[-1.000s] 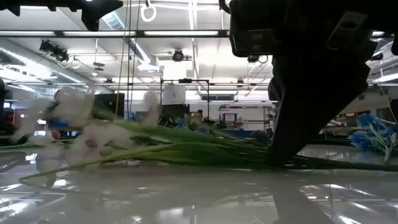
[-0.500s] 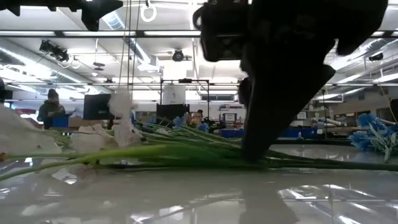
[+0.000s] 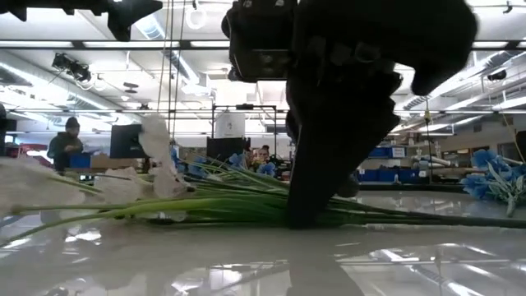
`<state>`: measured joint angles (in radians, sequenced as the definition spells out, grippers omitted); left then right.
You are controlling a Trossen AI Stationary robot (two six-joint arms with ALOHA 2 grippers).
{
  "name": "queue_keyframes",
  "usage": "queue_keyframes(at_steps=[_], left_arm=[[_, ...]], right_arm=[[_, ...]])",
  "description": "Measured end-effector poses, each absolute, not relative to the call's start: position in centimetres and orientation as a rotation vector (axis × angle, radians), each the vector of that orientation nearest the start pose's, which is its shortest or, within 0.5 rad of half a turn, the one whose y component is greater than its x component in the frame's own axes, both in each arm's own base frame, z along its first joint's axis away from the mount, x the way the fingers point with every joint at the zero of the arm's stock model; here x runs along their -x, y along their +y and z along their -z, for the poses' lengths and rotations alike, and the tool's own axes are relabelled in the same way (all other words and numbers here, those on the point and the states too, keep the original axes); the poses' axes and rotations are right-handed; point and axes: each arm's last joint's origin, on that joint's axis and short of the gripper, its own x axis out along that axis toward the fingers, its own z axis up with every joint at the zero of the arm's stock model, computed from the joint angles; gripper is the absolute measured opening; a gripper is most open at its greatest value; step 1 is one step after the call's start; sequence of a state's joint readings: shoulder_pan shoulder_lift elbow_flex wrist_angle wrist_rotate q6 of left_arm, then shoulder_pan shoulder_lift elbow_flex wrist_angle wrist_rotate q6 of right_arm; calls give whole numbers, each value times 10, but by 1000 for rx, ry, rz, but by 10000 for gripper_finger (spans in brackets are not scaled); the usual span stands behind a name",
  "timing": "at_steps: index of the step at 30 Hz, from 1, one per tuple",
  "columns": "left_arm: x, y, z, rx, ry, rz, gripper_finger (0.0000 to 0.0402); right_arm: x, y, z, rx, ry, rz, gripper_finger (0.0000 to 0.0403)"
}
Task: Sort flowers into vase by color
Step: Put the white flowers into the transparent vase
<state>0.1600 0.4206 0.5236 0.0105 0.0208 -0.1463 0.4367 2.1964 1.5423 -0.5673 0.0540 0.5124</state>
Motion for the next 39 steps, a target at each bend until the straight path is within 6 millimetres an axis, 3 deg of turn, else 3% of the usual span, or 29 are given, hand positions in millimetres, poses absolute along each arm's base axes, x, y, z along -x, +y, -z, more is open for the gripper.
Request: queue_keyframes(at_steps=[5, 8, 15, 20, 24, 31, 39], left_arm=[[-111, 17, -307, 136, -123, -130, 261], [-111, 17, -307, 136, -123, -130, 261], [-111, 17, -307, 135, -123, -131, 261], [-111, 17, -307, 136, -122, -130, 261], [-111, 17, -307, 136, -123, -130, 261], [-111, 17, -307, 136, -123, -130, 261], [-111, 17, -307, 136, -123, -131, 261]], right_arm=[[-397, 178, -145, -217, 1226, -56, 18], [-397, 172, -166, -303, 1182, -36, 23], [-391, 157, -244, -352, 888, 0, 12], [-368, 148, -300, -319, 654, 141, 12], [-334, 138, -327, -297, 478, 330, 12], [-259, 121, -328, -346, 287, 550, 12], [-183, 96, -315, -393, 156, 600, 12]])
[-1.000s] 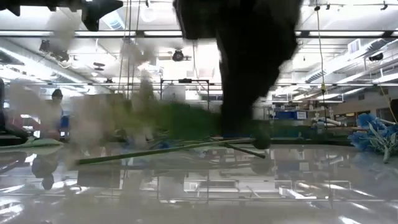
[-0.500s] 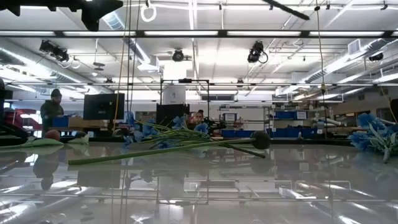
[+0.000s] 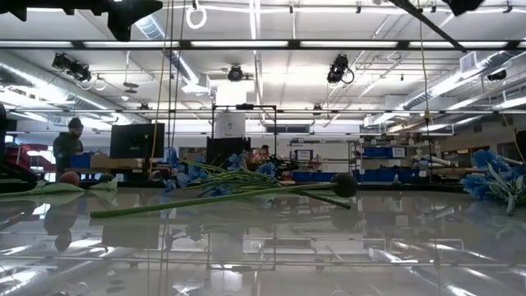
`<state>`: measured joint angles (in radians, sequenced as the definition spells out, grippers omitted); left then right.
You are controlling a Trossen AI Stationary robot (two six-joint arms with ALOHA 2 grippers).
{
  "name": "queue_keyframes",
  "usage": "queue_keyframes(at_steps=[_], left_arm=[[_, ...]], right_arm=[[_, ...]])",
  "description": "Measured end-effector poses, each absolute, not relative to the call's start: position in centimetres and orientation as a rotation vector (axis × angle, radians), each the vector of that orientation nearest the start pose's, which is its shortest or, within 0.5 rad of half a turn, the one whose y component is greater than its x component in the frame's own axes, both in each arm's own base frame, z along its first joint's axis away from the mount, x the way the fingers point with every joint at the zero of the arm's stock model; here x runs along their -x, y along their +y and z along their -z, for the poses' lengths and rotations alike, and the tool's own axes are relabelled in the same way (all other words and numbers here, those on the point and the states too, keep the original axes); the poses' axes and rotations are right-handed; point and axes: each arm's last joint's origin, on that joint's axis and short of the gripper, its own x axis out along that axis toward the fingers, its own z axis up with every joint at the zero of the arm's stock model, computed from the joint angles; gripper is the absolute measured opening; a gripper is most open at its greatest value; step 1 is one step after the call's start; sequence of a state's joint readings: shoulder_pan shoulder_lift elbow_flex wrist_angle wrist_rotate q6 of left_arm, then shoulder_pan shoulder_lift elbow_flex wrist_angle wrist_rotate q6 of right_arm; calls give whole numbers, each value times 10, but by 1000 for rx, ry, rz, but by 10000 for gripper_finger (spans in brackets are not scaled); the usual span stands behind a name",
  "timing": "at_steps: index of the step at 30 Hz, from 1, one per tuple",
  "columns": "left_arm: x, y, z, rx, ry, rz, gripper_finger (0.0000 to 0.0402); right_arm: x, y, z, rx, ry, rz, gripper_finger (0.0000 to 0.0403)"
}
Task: Sort flowers into vase by color
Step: Put the white flowers into the transparent vase
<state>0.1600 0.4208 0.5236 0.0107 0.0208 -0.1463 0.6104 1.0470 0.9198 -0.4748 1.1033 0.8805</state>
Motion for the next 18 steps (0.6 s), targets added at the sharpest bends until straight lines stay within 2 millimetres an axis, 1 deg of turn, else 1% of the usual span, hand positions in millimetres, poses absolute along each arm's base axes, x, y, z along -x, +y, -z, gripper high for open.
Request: queue_keyframes(at_steps=[5, 10, 14, 18], left_arm=[[-111, 17, -307, 136, -123, -130, 261], [-111, 17, -307, 136, -123, -130, 261], [-111, 17, -307, 136, -123, -130, 261], [-111, 17, -307, 136, -123, -130, 261]], right_arm=[[-150, 82, -305, -393, 173, 548, 12], [-124, 69, -307, -384, 191, 497, 12], [-109, 64, -309, -387, 242, 409, 12], [-100, 66, -306, -387, 328, 304, 12]])
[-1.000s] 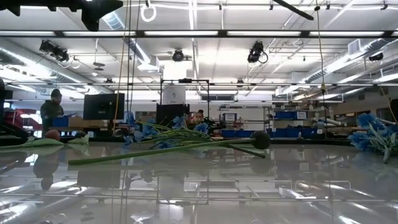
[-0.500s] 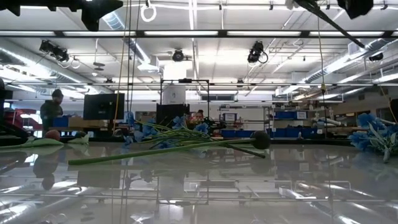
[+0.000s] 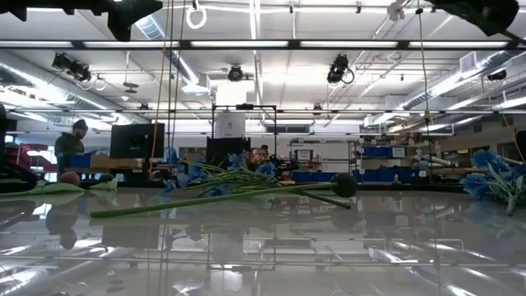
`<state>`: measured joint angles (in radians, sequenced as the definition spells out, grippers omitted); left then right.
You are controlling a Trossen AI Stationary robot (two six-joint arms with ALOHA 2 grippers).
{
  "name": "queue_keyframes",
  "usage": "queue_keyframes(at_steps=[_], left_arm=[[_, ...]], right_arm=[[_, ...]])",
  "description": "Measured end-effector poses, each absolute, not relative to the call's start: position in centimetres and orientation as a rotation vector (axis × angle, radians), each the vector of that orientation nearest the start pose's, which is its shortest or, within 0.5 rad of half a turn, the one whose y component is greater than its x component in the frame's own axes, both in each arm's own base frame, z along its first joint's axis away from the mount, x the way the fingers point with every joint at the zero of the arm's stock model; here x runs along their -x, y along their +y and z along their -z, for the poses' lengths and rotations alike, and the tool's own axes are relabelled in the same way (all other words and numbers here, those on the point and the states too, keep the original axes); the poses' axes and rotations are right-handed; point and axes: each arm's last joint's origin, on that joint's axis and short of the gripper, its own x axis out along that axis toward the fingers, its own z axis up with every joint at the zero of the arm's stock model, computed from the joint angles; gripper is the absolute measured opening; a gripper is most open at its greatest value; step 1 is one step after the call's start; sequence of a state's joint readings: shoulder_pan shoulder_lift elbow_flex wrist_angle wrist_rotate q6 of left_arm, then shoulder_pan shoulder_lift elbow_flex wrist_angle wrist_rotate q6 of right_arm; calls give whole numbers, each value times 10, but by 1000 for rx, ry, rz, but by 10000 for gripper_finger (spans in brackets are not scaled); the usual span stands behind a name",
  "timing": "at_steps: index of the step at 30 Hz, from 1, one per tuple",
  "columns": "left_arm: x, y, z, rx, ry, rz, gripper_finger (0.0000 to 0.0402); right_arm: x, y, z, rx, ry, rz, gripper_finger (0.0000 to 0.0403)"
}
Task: Sort flowers into vase by color
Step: Put the white flowers into the transparent vase
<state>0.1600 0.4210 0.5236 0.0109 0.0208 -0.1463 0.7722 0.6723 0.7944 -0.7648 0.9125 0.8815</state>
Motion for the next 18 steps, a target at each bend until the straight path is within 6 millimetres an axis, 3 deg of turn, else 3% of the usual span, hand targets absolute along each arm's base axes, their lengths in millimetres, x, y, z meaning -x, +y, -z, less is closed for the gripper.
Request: queue_keyframes(at_steps=[10, 18], left_arm=[[-111, 17, -307, 136, -123, -131, 261], [-111, 17, -307, 136, -123, -131, 261]], right_arm=[[-89, 86, -263, -476, 334, 128, 12], [-74, 91, -250, -536, 233, -81, 12]])
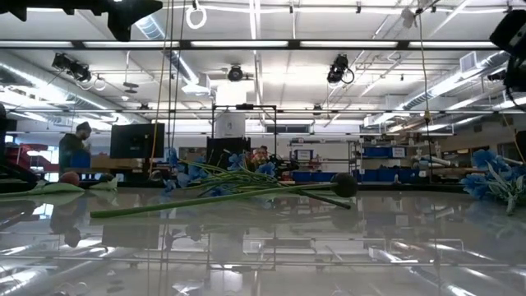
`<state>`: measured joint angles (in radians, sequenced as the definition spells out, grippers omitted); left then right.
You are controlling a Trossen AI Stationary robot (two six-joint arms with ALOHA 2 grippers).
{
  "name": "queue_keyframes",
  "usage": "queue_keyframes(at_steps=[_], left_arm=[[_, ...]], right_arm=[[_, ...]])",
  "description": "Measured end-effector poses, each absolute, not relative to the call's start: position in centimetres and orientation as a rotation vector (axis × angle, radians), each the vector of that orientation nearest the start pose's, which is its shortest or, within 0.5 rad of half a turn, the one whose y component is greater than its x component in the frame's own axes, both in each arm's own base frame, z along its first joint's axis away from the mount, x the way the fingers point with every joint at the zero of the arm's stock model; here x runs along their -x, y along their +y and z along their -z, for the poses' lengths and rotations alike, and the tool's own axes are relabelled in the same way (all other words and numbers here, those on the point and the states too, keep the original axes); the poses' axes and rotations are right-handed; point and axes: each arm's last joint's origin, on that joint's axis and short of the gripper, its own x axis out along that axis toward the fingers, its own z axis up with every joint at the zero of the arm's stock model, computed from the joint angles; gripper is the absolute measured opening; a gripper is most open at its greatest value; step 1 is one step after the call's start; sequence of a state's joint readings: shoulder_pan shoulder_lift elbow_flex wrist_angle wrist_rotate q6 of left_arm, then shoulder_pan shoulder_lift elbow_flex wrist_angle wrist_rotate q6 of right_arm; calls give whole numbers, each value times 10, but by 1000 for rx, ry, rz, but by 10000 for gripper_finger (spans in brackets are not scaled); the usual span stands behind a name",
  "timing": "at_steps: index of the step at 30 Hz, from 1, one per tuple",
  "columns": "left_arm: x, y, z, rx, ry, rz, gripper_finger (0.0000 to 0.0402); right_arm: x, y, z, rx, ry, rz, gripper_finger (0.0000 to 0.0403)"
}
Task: Sort flowers into vase by color
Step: Put the white flowers into the transparent vase
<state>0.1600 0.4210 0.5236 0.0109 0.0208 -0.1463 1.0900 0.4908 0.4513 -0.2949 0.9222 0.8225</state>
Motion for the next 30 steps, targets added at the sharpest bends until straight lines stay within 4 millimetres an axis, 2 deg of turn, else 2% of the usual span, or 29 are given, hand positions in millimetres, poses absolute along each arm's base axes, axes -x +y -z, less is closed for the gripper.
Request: queue_keyframes(at_steps=[7, 11, 22, 30], left_arm=[[-111, 17, -307, 136, -123, -131, 261], [-111, 17, -307, 136, -123, -130, 261], [-111, 17, -307, 136, -123, -131, 261], [-111, 17, -307, 136, -123, -131, 261]], right_arm=[[-62, 84, -261, -574, 42, -233, 12], [-59, 82, -262, -549, -10, -315, 12], [-59, 90, -237, -525, -23, -448, 12], [-58, 92, -235, -441, -62, -530, 12]])
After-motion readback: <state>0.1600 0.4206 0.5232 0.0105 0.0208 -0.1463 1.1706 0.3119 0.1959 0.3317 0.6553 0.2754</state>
